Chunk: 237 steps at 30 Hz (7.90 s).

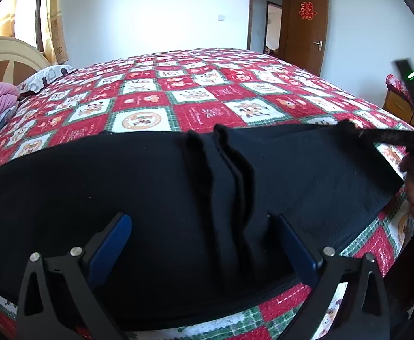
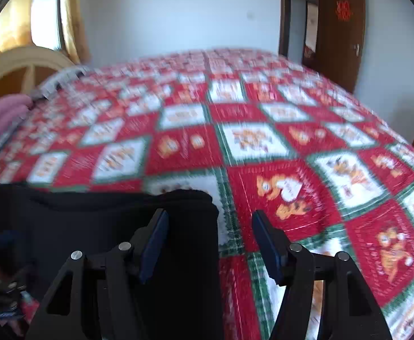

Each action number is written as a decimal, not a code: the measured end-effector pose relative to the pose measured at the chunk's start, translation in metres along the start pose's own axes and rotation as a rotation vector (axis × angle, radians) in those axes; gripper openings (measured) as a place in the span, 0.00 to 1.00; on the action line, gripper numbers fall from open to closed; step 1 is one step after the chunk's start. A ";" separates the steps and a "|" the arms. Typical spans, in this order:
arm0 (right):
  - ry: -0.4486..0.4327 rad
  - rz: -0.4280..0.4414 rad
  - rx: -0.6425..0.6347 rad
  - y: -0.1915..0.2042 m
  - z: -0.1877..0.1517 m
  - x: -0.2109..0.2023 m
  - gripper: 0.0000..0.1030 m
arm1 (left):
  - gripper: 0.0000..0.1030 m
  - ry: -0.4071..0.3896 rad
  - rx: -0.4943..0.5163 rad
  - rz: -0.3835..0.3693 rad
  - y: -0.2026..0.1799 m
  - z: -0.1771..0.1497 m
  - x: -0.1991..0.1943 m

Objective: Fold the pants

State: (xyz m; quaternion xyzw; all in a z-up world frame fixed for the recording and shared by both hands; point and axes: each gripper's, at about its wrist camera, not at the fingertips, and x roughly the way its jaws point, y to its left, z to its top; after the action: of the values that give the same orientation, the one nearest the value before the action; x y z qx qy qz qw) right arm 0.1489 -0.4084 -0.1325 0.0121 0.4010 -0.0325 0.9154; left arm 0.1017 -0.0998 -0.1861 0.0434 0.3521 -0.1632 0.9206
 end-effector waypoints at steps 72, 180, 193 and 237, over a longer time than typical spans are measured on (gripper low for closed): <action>-0.155 0.017 0.042 -0.026 -0.002 -0.072 0.62 | 0.20 -0.160 -0.409 -0.284 0.146 0.081 -0.116; 0.093 0.304 0.072 -0.022 -0.041 -0.053 0.13 | 1.00 -0.035 -0.069 -0.035 0.017 0.019 -0.005; -0.121 0.088 -0.040 -0.008 -0.039 -0.086 0.42 | 1.00 -0.013 -0.113 -0.066 0.020 0.013 0.004; 0.078 0.373 0.207 -0.041 -0.043 -0.020 0.52 | 1.00 -0.023 -0.134 -0.171 0.037 0.019 0.012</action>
State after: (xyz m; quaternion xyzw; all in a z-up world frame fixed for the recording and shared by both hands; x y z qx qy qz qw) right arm 0.1013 -0.4462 -0.1468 0.1814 0.4214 0.0970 0.8832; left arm 0.1343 -0.0718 -0.1814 -0.0501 0.3542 -0.2178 0.9081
